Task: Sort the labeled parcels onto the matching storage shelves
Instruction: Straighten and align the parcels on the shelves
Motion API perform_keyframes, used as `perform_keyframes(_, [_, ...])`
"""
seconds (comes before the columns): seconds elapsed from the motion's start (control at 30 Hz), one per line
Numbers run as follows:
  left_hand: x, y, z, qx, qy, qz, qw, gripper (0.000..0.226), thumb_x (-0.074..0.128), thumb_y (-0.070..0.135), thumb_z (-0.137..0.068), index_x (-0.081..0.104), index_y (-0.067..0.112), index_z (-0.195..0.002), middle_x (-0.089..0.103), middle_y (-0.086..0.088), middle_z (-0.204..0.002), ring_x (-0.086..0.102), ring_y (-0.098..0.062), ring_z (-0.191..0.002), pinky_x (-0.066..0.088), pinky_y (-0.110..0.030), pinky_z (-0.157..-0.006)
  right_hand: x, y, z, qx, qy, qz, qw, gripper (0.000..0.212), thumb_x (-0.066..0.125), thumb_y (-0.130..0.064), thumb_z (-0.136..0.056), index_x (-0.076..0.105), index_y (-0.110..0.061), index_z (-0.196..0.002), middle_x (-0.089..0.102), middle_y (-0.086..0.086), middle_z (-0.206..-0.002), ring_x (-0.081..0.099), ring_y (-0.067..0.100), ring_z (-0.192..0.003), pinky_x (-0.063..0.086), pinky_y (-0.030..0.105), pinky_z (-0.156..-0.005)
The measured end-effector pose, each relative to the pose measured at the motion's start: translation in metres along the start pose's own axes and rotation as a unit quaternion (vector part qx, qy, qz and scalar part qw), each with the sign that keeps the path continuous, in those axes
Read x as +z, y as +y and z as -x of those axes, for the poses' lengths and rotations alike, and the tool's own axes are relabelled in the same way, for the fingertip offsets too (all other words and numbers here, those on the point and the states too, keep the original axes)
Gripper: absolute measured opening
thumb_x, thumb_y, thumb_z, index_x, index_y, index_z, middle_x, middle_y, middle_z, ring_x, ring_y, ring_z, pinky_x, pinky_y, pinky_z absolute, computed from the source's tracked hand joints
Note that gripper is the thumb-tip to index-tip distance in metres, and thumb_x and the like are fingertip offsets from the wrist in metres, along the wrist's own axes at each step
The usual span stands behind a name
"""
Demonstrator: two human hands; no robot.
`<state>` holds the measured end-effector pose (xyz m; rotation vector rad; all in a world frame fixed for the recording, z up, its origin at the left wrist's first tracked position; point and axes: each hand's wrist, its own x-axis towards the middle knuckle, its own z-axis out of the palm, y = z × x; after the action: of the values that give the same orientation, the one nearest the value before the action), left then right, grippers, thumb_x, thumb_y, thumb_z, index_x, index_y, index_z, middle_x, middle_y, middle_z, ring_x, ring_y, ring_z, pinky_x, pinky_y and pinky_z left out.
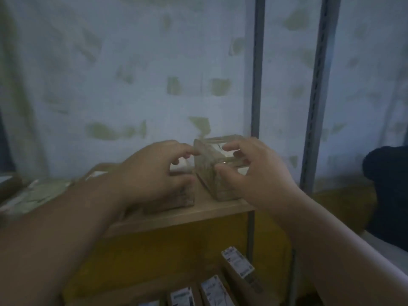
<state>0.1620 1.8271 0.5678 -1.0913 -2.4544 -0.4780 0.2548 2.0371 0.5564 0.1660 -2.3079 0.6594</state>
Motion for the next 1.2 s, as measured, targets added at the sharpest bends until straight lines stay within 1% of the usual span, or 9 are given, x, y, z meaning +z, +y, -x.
perform_keyframes(0.13, [0.025,0.029,0.046,-0.037,0.105,-0.003,0.994,0.051,0.069,0.051,-0.086,0.054,0.041,-0.134,0.054,0.023,-0.120,0.047,0.003,-0.105,0.045,-0.028,-0.090,0.004,0.002,0.008,-0.041,-0.009,-0.063,0.997,0.039,0.067,-0.048,-0.086,0.060,-0.035,-0.122,0.057,-0.020,-0.113,0.054,-0.005,-0.100,0.044,0.012,-0.080])
perform_keyframes(0.23, [0.060,0.049,0.066,-0.092,0.109,0.011,0.990,0.053,0.064,0.056,-0.087,0.049,0.045,-0.137,0.051,0.026,-0.129,0.046,0.006,-0.110,0.040,-0.021,-0.091,0.001,0.017,0.018,-0.054,-0.042,-0.085,0.994,0.036,0.066,-0.049,-0.088,0.058,-0.039,-0.121,0.055,-0.025,-0.110,0.052,-0.010,-0.100,0.039,0.007,-0.076])
perform_keyframes(0.4, [0.130,0.079,0.087,-0.151,0.098,0.070,0.981,0.052,0.061,0.058,-0.086,0.051,0.045,-0.135,0.054,0.022,-0.126,0.049,0.003,-0.111,0.042,-0.023,-0.086,-0.004,0.057,0.041,-0.077,-0.071,-0.091,0.990,0.033,0.065,-0.049,-0.086,0.059,-0.039,-0.117,0.053,-0.030,-0.103,0.051,-0.012,-0.102,0.041,0.006,-0.076])
perform_keyframes(0.5, [0.174,0.088,0.099,-0.185,0.062,0.083,0.977,0.055,0.060,0.057,-0.086,0.047,0.046,-0.138,0.051,0.027,-0.126,0.049,0.006,-0.108,0.044,-0.019,-0.085,-0.001,0.077,0.051,-0.062,-0.089,-0.099,0.989,0.031,0.068,-0.045,-0.087,0.060,-0.037,-0.116,0.054,-0.029,-0.101,0.049,-0.012,-0.104,0.038,-0.001,-0.077])
perform_keyframes(0.63, [0.230,0.082,0.107,-0.205,0.015,0.135,0.969,0.052,0.062,0.053,-0.090,0.047,0.044,-0.140,0.048,0.029,-0.126,0.045,0.008,-0.110,0.034,-0.013,-0.085,0.018,0.100,0.068,-0.047,-0.130,-0.093,0.986,0.030,0.066,-0.046,-0.086,0.058,-0.040,-0.113,0.055,-0.029,-0.099,0.051,-0.013,-0.101,0.039,-0.001,-0.078])
perform_keyframes(0.83, [0.325,0.054,0.104,-0.251,-0.105,0.215,0.938,0.050,0.066,0.051,-0.089,0.050,0.046,-0.136,0.053,0.022,-0.133,0.049,0.002,-0.107,0.035,-0.019,-0.088,0.065,0.161,0.117,0.111,-0.203,-0.074,0.970,0.023,0.070,-0.041,-0.087,0.059,-0.040,-0.107,0.059,-0.027,-0.102,0.052,-0.015,-0.098,0.040,0.001,-0.071])
perform_keyframes(1.0, [0.396,0.058,0.101,-0.288,-0.160,0.306,0.893,0.050,0.069,0.045,-0.088,0.052,0.043,-0.134,0.056,0.019,-0.124,0.054,0.005,-0.097,0.042,-0.014,-0.077,0.102,0.211,0.137,0.182,-0.255,-0.022,0.949,0.029,0.068,-0.041,-0.090,0.062,-0.031,-0.116,0.059,-0.019,-0.104,0.055,-0.007,-0.096,0.039,-0.001,-0.070])
perform_keyframes(1.13, [0.448,0.070,0.097,-0.343,-0.191,0.324,0.861,0.058,0.072,0.048,-0.084,0.050,0.038,-0.137,0.061,0.015,-0.121,0.060,-0.003,-0.095,0.052,-0.031,-0.085,0.140,0.264,0.142,0.212,-0.333,0.033,0.918,0.029,0.064,-0.040,-0.093,0.060,-0.024,-0.117,0.061,-0.006,-0.111,0.055,0.007,-0.093,0.038,0.006,-0.062])
perform_keyframes(1.2, [0.472,0.078,0.093,-0.377,-0.199,0.329,0.843,0.069,0.075,0.048,-0.082,0.045,0.033,-0.142,0.061,0.011,-0.126,0.063,-0.006,-0.099,0.053,-0.035,-0.089,0.164,0.293,0.139,0.216,-0.373,0.062,0.900,0.028,0.061,-0.039,-0.095,0.059,-0.022,-0.117,0.061,-0.002,-0.118,0.054,0.011,-0.093,0.038,0.015,-0.060])
